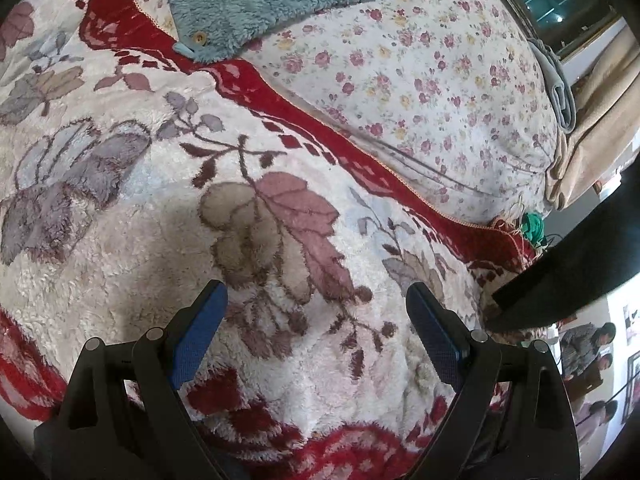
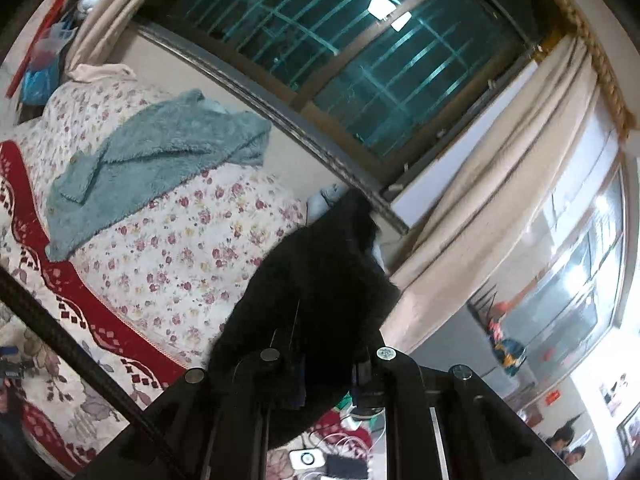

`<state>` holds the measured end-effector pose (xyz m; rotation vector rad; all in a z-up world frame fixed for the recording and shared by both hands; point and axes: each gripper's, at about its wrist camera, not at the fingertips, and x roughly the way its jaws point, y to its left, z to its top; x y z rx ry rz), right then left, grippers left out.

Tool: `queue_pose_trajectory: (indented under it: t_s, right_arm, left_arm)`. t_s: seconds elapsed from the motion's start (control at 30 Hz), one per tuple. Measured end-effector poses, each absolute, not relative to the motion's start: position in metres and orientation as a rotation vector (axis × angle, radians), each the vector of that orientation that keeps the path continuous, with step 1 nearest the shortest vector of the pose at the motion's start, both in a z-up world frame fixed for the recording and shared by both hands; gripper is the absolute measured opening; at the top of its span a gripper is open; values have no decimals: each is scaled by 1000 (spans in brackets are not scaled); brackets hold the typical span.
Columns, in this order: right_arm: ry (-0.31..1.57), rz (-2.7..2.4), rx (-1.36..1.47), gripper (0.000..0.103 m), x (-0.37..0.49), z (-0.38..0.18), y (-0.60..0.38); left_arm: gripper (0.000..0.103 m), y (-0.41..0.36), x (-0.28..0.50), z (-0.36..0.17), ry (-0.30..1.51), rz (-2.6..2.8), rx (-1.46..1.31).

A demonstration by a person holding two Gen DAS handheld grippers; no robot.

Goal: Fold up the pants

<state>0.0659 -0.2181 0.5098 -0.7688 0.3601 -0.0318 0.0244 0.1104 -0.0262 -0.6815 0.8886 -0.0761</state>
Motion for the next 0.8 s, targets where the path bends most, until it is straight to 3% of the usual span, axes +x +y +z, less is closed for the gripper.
queue_pose_trajectory:
  t_s: [0.3,0.53,0.8]
  right_arm:
    - [480,165,-655,14,95,455,-174]
    - [561,339,-656,14,115,384,-78]
    - [604,496,-678,14,131,310,43]
  left_arm:
    - [91,124,-5,-1,729,-13,-669]
    - [91,140,-69,9,537,182,-695]
    - [91,153,-66,-4,570,172,-767]
